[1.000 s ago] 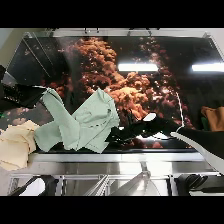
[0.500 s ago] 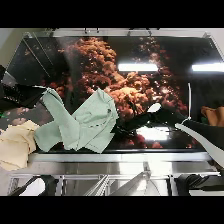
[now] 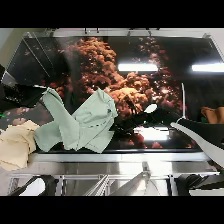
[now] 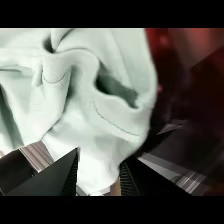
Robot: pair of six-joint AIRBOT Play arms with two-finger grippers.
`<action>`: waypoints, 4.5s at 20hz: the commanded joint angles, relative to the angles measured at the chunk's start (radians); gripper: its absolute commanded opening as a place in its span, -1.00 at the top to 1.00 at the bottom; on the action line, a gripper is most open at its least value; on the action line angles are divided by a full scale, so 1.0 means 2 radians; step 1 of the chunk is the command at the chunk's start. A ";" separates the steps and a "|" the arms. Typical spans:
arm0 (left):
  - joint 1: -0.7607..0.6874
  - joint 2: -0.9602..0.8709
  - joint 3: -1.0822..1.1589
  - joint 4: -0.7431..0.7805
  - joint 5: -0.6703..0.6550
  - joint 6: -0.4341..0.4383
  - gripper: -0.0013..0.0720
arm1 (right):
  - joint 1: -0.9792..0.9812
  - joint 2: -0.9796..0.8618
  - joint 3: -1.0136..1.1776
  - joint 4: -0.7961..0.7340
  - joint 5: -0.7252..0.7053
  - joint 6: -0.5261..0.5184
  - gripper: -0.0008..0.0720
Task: Fold the shirts.
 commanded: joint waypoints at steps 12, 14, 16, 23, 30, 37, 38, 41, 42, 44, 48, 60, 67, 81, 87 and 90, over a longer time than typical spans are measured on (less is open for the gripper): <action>0.001 0.028 0.000 -0.217 -0.039 -0.002 0.89 | -0.174 0.324 0.079 0.034 0.196 -0.118 0.93; 0.001 0.056 0.000 -0.310 -0.034 -0.002 0.89 | -0.276 0.424 0.117 0.077 0.151 -0.146 0.93; 0.001 0.089 0.000 -0.397 -0.020 -0.002 0.89 | -0.384 0.494 0.157 0.088 0.112 -0.146 0.93; 0.056 0.222 0.000 -0.434 0.029 0.033 0.89 | -0.566 0.581 0.212 0.094 0.070 -0.151 0.93; 0.152 0.230 0.013 -0.212 0.090 0.005 0.89 | -0.558 0.553 0.213 0.076 0.065 -0.180 0.93; -0.074 -0.063 0.153 0.025 0.247 0.046 0.89 | -0.436 0.283 0.209 0.027 0.058 -0.257 0.93; -0.097 -0.120 0.185 0.035 0.258 0.048 0.89 | -0.423 0.239 0.209 0.018 0.035 -0.265 0.93; -0.137 -0.298 0.311 0.039 0.256 0.051 0.27 | -0.408 0.130 0.210 0.020 -0.052 -0.273 0.92; -0.140 -0.351 0.361 0.039 0.250 0.031 0.18 | -0.408 0.101 0.213 0.025 -0.084 -0.273 0.58; -0.137 -0.433 0.463 0.039 0.226 -0.020 0.18 | -0.420 0.068 0.228 0.024 -0.102 -0.273 -0.33; -0.106 -0.510 0.611 0.039 0.133 -0.099 0.19 | -0.487 0.070 0.232 -0.052 0.002 -0.260 -0.35; -0.096 -0.219 0.198 0.335 0.128 -0.112 0.96 | -0.606 0.033 0.141 -0.291 0.195 -0.187 0.15; -0.104 -0.135 -0.015 0.437 0.179 -0.195 0.03 | -0.602 0.009 0.140 -0.202 0.213 -0.209 0.15; -0.264 -0.312 0.100 0.420 0.189 -0.245 0.18 | -0.608 0.009 0.140 -0.190 0.257 -0.206 0.15; -0.265 -0.331 0.215 0.459 0.148 -0.224 0.91 | -0.637 0.009 0.137 -0.199 0.278 -0.180 0.15; -0.219 -0.331 0.249 0.488 0.131 -0.256 0.91 | -0.637 0.008 0.121 -0.199 0.278 -0.181 -0.13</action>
